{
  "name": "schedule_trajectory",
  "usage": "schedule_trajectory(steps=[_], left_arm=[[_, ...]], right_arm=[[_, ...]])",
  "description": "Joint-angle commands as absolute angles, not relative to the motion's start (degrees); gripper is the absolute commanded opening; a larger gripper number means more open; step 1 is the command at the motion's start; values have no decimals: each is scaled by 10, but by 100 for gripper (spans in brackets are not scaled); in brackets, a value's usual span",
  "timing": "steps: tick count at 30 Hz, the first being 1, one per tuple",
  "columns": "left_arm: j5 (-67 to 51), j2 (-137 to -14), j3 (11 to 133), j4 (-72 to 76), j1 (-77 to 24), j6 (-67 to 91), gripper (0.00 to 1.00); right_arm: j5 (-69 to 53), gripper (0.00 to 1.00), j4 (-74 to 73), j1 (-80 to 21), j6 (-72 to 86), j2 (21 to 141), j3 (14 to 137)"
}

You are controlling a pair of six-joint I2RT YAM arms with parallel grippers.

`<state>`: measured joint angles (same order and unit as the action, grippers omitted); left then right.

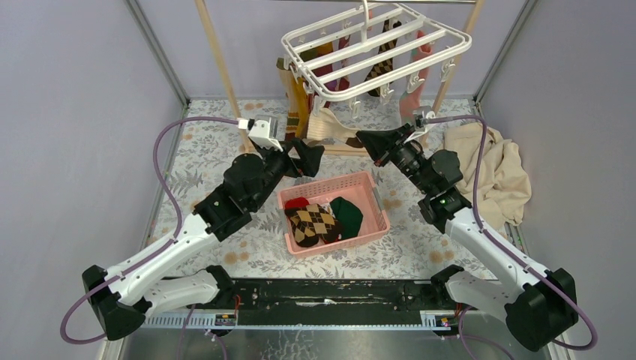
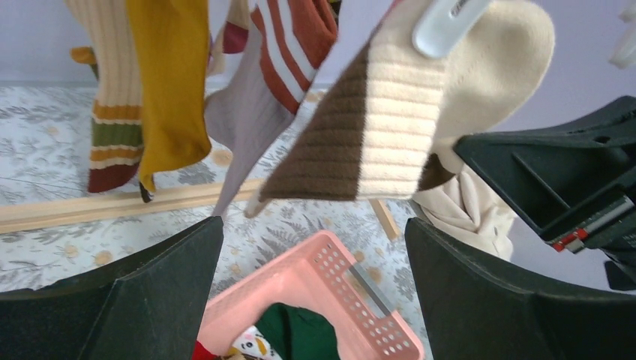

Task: Remove the socks clipped to the hanger
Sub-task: Adjust the hanger on the clothesline.

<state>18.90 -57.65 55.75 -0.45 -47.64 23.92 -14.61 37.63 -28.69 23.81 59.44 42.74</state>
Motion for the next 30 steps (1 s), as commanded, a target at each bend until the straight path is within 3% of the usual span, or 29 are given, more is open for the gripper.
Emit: schedule_trajectory(steps=[1, 15, 30], left_arm=[[260, -566, 548, 44, -481, 194, 99], [332, -540, 539, -49, -463, 233, 99], [257, -590, 563, -65, -386, 262, 99]], right_arm=[[-161, 4, 402, -273, 245, 596, 439], [-212, 3, 411, -180, 309, 646, 462], [-284, 3, 475, -75, 422, 714, 509]])
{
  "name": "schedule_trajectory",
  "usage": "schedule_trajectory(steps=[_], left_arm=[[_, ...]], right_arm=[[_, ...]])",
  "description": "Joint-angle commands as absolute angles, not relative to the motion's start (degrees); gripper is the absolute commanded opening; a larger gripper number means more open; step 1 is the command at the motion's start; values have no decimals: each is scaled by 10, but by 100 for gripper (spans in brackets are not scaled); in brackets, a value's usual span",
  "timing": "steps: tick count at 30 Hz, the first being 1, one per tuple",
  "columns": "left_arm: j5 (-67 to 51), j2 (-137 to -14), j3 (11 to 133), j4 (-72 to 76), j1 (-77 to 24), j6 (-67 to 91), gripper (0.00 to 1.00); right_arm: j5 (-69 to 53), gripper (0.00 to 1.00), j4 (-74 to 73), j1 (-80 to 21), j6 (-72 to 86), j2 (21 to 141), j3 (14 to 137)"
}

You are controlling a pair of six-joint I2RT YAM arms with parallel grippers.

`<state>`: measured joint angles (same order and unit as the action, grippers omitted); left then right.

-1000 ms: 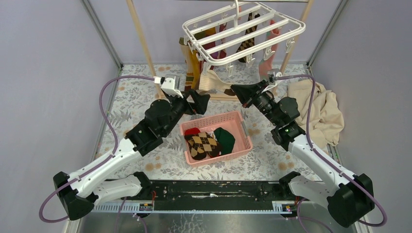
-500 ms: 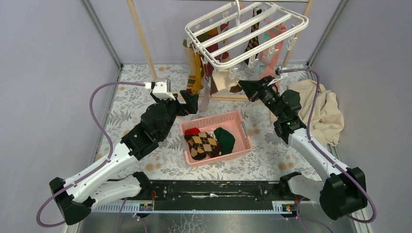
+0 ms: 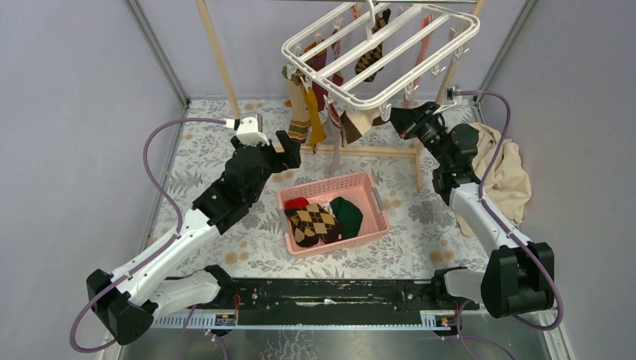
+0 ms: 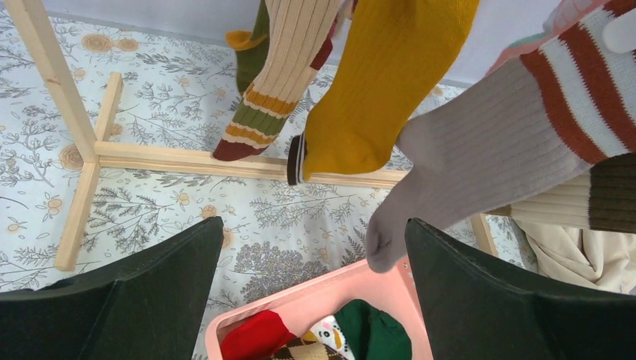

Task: Remove the socks clipped to the hanger
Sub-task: Adjust the hanger on the clothesline.

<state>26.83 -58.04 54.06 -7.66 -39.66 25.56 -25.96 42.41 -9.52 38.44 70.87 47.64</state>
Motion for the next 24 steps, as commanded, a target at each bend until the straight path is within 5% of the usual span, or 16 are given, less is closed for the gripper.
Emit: schedule_trajectory(steps=[1, 24], left_arm=[[256, -594, 563, -62, -382, 260, 99], [93, -722, 547, 115, -317, 271, 99]], right_arm=[[-284, 3, 475, -71, 423, 716, 512], [-350, 7, 471, -6, 493, 753, 554]])
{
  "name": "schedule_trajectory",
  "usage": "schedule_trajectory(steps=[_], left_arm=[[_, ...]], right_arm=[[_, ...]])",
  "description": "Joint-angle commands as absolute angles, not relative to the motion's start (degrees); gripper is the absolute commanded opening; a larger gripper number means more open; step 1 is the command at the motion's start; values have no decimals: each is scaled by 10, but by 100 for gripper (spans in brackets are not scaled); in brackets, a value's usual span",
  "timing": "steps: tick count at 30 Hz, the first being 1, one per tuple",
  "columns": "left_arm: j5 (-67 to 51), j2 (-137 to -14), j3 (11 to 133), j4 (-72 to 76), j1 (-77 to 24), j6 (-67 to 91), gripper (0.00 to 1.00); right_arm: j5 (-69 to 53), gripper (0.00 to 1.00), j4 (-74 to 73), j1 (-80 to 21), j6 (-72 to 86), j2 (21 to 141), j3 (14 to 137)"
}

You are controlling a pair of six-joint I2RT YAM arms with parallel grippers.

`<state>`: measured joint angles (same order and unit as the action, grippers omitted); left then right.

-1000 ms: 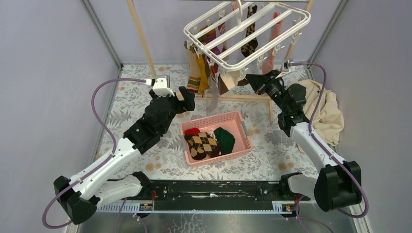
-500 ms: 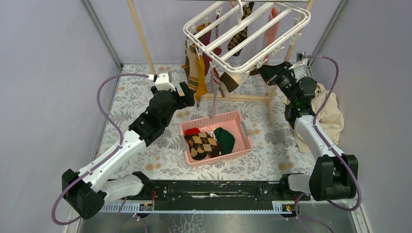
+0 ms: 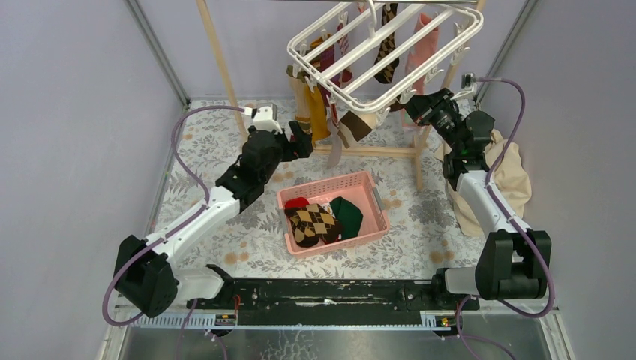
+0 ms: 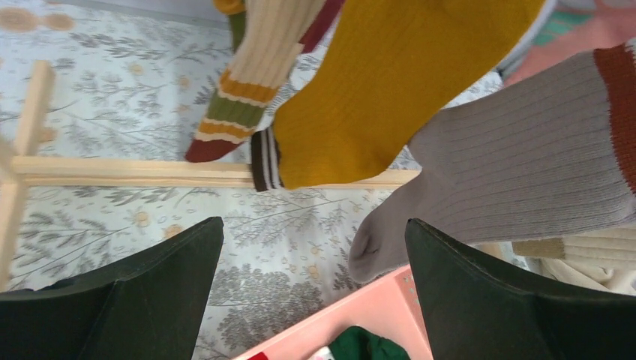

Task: Remove the socks clipped to the hanger
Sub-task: Adjust the hanger on the clothesline.

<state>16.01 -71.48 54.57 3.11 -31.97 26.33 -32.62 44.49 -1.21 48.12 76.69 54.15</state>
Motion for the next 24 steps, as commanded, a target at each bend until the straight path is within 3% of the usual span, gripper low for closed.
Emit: schedule_trajectory(steps=[1, 12, 24], left_arm=[[75, -723, 542, 129, -317, 277, 99], [-20, -721, 451, 261, -369, 294, 99], [-5, -738, 415, 294, -405, 296, 99]], right_arm=[[-351, 7, 469, -6, 493, 749, 548], [-367, 7, 475, -6, 507, 726, 519], [-373, 7, 489, -6, 515, 727, 512]])
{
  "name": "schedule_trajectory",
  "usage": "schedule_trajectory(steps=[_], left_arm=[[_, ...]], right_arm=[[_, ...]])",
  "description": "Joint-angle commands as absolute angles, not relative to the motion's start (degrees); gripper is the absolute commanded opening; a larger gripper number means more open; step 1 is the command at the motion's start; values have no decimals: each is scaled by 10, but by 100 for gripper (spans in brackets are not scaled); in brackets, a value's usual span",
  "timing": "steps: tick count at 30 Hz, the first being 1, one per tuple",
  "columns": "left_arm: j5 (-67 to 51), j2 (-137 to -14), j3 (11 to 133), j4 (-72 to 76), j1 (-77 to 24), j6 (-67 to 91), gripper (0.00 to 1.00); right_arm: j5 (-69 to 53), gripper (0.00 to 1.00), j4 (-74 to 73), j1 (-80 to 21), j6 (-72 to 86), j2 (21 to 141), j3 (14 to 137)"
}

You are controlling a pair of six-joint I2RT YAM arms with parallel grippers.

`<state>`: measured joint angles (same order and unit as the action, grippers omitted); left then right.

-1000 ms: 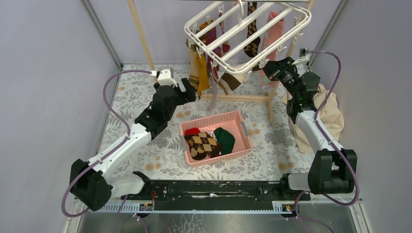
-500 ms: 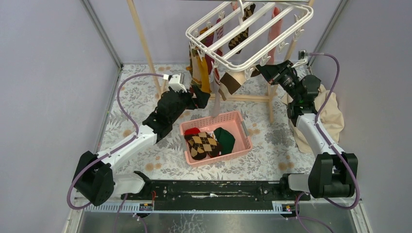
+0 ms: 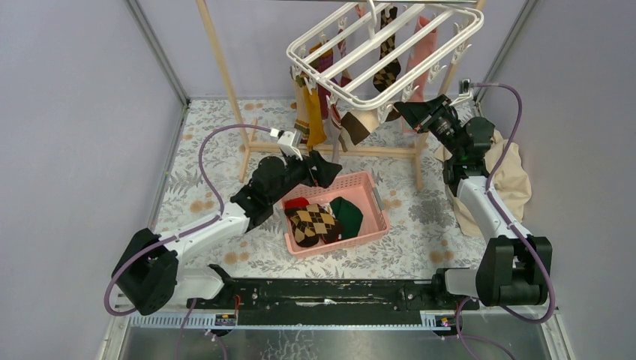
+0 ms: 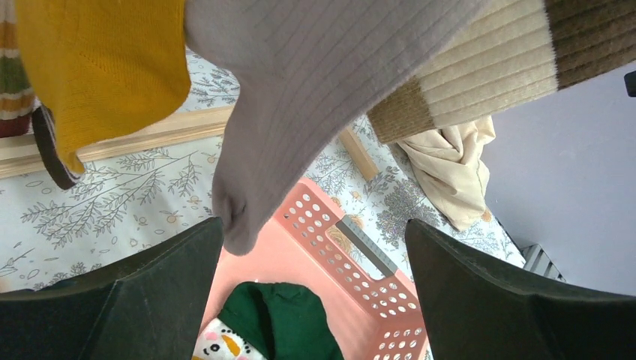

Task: Remove the socks clipped to the hanger
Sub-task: Adjust the hanger on the clothesline.

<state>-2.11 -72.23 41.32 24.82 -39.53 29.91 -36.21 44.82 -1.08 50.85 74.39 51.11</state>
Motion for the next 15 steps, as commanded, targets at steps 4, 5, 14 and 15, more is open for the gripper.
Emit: schedule_trajectory(steps=[4, 5, 14, 15], left_arm=[[59, -780, 442, 277, -412, 282, 99], [68, -791, 449, 276, -413, 279, 99], [143, -857, 498, 267, -419, 276, 82], [140, -858, 504, 262, -419, 273, 68]], right_arm=[[-374, 7, 490, -6, 519, 728, 515], [-374, 7, 491, -6, 520, 728, 516], [-376, 7, 483, -6, 520, 726, 523], [-376, 7, 481, -6, 519, 726, 524]])
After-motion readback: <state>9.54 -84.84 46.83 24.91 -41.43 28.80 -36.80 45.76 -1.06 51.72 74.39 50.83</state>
